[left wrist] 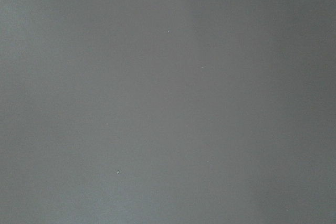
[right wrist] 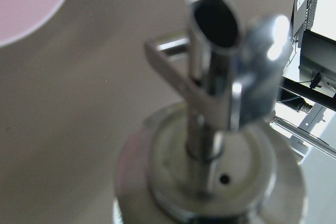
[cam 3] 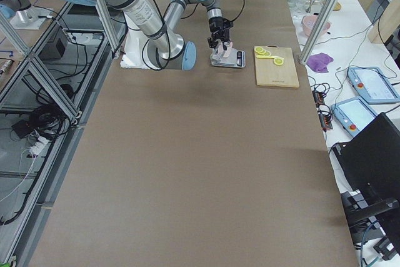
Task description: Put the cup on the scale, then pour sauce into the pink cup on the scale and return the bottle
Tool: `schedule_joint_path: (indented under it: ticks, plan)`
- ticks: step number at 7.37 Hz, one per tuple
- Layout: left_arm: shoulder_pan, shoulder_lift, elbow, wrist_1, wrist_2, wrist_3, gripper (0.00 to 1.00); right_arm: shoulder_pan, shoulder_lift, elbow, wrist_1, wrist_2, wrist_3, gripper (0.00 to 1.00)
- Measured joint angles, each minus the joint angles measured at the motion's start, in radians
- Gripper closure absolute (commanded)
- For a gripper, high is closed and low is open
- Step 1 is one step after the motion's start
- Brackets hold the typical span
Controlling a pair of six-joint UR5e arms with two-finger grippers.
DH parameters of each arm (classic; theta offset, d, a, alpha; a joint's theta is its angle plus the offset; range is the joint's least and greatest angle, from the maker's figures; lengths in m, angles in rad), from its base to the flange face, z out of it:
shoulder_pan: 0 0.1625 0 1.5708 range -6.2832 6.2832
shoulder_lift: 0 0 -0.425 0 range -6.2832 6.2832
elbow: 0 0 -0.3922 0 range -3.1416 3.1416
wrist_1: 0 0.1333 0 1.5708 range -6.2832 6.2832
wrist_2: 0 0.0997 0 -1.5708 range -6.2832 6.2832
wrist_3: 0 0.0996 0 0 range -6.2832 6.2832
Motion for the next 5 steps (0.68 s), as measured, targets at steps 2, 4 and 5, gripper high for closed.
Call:
schedule_joint_path:
  ticks: [2, 4, 5]
  plan:
    - [0.0, 0.0, 0.007, -0.002, 0.0, 0.001, 0.02, 0.0, 0.005, -0.014, -0.011, 0.0, 0.009, 1.0]
    - [0.0, 0.0, 0.009, -0.004, 0.0, 0.001, 0.02, 0.0, 0.011, -0.015, -0.054, 0.002, 0.015, 1.0]
    - [0.0, 0.0, 0.01, -0.004, 0.0, 0.001, 0.02, 0.0, 0.014, -0.015, -0.069, 0.003, 0.016, 1.0]
